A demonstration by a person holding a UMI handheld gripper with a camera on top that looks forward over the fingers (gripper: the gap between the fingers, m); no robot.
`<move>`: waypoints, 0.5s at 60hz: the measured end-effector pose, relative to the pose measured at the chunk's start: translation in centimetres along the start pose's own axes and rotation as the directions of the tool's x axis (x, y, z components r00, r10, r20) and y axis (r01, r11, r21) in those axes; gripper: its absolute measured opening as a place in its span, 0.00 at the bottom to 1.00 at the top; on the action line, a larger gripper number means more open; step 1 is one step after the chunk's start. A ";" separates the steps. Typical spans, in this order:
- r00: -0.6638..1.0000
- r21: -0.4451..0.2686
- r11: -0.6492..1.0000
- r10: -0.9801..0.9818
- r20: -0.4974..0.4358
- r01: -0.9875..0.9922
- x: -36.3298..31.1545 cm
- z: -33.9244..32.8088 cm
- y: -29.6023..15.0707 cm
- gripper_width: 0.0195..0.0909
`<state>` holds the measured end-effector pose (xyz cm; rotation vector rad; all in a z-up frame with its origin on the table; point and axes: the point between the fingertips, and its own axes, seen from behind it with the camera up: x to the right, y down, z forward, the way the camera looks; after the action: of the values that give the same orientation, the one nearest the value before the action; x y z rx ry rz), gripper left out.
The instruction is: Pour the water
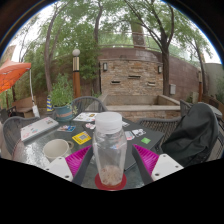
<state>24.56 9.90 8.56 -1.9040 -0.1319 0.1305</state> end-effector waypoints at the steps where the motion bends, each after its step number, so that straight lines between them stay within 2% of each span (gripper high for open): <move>1: 1.000 -0.002 1.000 0.003 -0.011 -0.003 0.0 -0.4 -0.1 0.93; 8: 0.997 -0.016 0.999 0.044 -0.059 -0.045 -0.5 -3.9 -1.4 0.91; 16: 0.985 -0.036 0.998 0.049 -0.163 -0.056 -1.5 -9.7 -2.9 0.91; 22: 0.965 -0.100 0.988 0.088 -0.249 -0.116 -3.5 -14.4 -2.3 0.91; 30: 0.940 -0.139 0.975 0.121 -0.318 -0.173 -8.4 -21.2 -2.5 0.91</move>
<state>19.44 -10.32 18.09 -2.0741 0.2192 -0.0807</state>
